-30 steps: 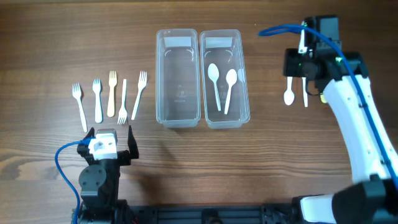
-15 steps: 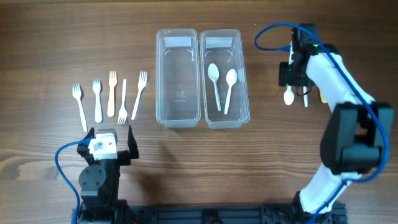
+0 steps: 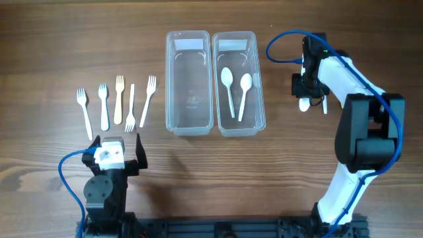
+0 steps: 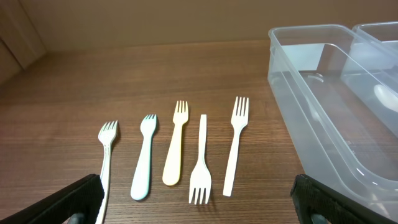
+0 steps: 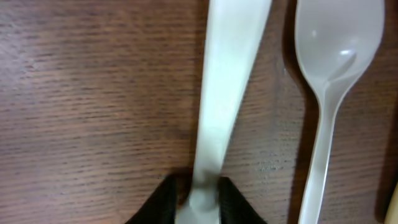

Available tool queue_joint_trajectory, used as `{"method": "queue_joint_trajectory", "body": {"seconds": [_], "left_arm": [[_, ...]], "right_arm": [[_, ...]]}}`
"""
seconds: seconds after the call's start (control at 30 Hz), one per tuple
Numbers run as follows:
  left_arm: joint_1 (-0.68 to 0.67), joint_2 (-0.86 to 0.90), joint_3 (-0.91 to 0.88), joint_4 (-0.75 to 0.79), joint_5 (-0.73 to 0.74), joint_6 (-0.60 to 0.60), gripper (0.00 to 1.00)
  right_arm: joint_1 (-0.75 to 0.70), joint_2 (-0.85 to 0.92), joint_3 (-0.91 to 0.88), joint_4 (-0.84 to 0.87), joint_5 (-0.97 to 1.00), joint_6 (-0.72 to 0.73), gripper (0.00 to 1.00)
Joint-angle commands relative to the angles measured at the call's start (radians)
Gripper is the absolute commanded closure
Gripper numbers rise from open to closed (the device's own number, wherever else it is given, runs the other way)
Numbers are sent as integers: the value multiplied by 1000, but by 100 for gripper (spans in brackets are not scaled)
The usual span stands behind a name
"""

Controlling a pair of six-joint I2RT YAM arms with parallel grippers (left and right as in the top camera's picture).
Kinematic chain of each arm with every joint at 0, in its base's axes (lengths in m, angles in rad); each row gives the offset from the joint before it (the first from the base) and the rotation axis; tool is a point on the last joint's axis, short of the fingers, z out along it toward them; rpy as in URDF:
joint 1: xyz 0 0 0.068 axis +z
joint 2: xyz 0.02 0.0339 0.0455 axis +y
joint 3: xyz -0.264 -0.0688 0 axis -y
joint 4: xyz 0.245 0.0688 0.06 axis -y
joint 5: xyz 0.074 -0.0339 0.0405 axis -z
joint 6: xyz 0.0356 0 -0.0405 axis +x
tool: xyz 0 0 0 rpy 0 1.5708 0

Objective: Pack container
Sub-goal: 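Grasp the next white spoon with the right gripper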

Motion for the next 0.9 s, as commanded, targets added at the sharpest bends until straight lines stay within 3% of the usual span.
{"method": "queue_joint_trajectory", "body": {"seconds": [0.0,0.03,0.37,0.63,0.87], "left_arm": [[-3,-6,-5,0,1,13,0],[-3,-6,-5,0,1,13,0],[-3,-6,-5,0,2,12,0],[-3,-6,-5,0,2,13,0],[-3,-6,-5,0,2,13,0]], "right_arm": [[-2,33,-23,-8,-21,42,92],[-2,33,-23,-9,-28,41,96],[11,-52,-1,-21,-68,37,96],[100,-329,3,-20,-158,30,96],[262,-532,3,-20,-157,32,96]]}}
